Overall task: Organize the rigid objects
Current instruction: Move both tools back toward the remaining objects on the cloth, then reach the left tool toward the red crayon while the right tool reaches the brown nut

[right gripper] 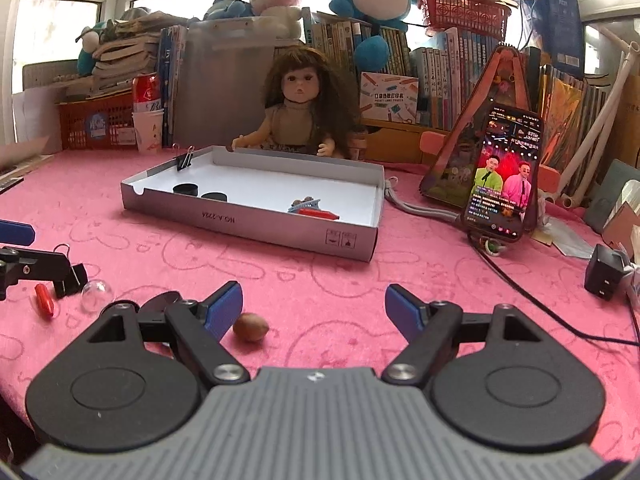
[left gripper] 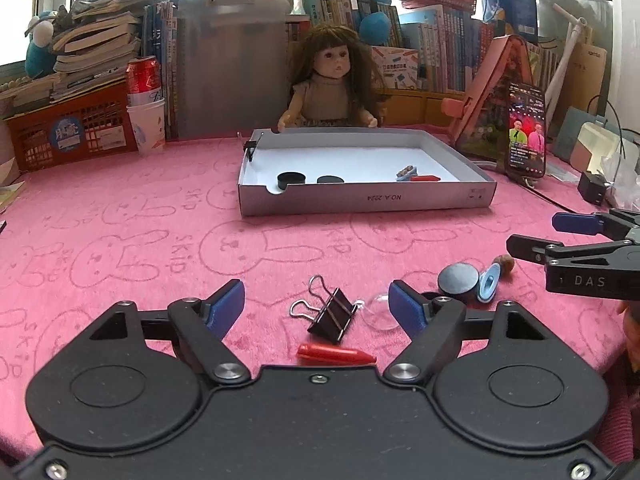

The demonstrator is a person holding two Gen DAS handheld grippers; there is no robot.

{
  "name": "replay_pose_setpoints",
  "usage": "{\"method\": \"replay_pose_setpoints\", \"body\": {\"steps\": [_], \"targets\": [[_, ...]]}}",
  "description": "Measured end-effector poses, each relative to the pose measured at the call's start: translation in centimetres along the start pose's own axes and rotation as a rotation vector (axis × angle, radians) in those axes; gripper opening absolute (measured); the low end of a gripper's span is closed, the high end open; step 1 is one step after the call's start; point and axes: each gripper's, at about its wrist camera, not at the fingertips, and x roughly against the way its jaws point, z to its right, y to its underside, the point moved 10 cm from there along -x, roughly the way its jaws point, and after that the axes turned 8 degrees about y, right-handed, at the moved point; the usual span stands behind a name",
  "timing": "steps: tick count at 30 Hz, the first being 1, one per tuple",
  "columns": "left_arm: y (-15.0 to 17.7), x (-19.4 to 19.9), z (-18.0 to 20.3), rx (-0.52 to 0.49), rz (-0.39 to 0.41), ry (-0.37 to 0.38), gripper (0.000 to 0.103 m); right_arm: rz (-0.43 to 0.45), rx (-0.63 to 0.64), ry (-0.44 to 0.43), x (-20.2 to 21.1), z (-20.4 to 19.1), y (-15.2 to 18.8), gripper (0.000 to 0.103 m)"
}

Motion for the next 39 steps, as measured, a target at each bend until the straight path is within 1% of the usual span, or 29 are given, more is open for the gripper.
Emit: {"method": "replay_pose_setpoints", "body": {"steps": [3, 6, 10, 15, 22, 36, 39], "targets": [[0.4, 0.0, -0.1, -0.002, 0.001, -0.017, 0.078, -0.002, -0.007, 0.006, -0.1, -0.2, 0.3, 0.087], [1.0, -0.1, -0.2, 0.009, -0.014, -0.017, 0.078, -0.002, -0.007, 0.011, -0.2, -0.5, 0.5, 0.087], [2.0, -0.4, -0.5, 0.035, -0.039, -0.013, 0.073, 0.004, 0.01, 0.025, -0.3, -0.9, 0.8, 0.087], [2.4, -0.6, -0.5, 0.024, -0.043, -0.021, 0.069, 0.001, 0.022, 0.041, -0.6, -1.3, 0.9, 0.087], [2.6, -1.0, -0.3, 0.02, -0.049, -0.026, 0.065, -0.01, 0.018, 0.037, -1.0, -1.7, 1.2, 0.087], [2.7, -1.2, 0.0, 0.0, -0.04, -0.039, 0.064, -0.048, 0.031, 0.02, -1.4, -2.0, 1.6, 0.087], [2.7, -1.1, 0.1, -0.006, -0.038, -0.037, 0.059, -0.058, 0.017, 0.006, -1.5, -2.1, 1.7, 0.087]]}}
